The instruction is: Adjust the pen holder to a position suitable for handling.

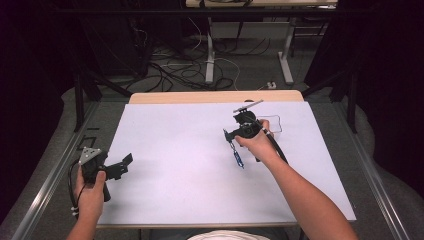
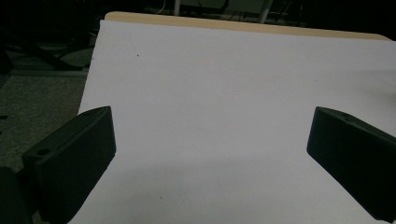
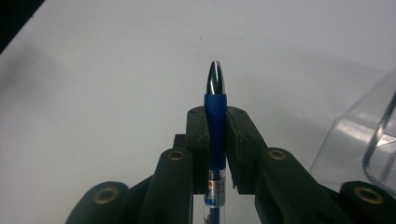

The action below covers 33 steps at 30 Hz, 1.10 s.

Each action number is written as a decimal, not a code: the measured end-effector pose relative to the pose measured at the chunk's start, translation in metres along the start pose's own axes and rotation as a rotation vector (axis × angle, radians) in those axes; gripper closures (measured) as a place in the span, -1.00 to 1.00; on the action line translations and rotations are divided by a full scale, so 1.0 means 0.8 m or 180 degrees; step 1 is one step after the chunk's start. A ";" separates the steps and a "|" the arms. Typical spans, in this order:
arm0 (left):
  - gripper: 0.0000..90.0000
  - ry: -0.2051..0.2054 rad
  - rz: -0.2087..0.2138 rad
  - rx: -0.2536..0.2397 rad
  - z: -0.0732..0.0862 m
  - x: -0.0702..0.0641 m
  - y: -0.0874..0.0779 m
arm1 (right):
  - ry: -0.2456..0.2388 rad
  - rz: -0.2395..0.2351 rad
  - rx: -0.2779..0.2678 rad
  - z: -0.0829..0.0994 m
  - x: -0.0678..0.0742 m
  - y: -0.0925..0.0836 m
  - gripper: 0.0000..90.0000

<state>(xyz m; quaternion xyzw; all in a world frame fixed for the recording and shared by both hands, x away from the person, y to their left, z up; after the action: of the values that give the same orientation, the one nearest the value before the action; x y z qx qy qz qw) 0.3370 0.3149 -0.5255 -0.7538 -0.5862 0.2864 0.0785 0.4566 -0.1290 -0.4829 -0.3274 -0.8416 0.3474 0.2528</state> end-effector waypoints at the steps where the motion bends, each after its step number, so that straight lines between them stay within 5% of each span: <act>1: -0.97 -0.0001 0.0001 -0.0001 0.000 0.000 0.000 | 0.0027 -0.0011 -0.0104 -0.002 -0.003 -0.003 0.78; 16: -0.97 0.0006 0.0001 0.0001 0.000 0.000 0.000 | 0.0304 0.0130 -0.0732 -0.016 -0.026 -0.027 0.78; 33: -0.97 0.0010 0.0003 0.0000 0.000 0.000 0.001 | 0.0359 0.0356 -0.1032 -0.048 -0.028 -0.049 0.78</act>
<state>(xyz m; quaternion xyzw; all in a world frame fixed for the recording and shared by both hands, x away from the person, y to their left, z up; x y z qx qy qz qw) 0.3375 0.3148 -0.5257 -0.7545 -0.5857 0.2853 0.0793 0.4814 -0.1503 -0.4338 -0.4291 -0.8515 0.2017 0.2237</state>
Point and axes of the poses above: each handheld gripper's, and its own axes: y roughly forward along the jaws, z roughly out of its underside, x roughly to its left, the point moved 1 cm from there along y, roughly forward along the jaws, and after that the axes turned 11 degrees about -y, right-handed, at the moved point
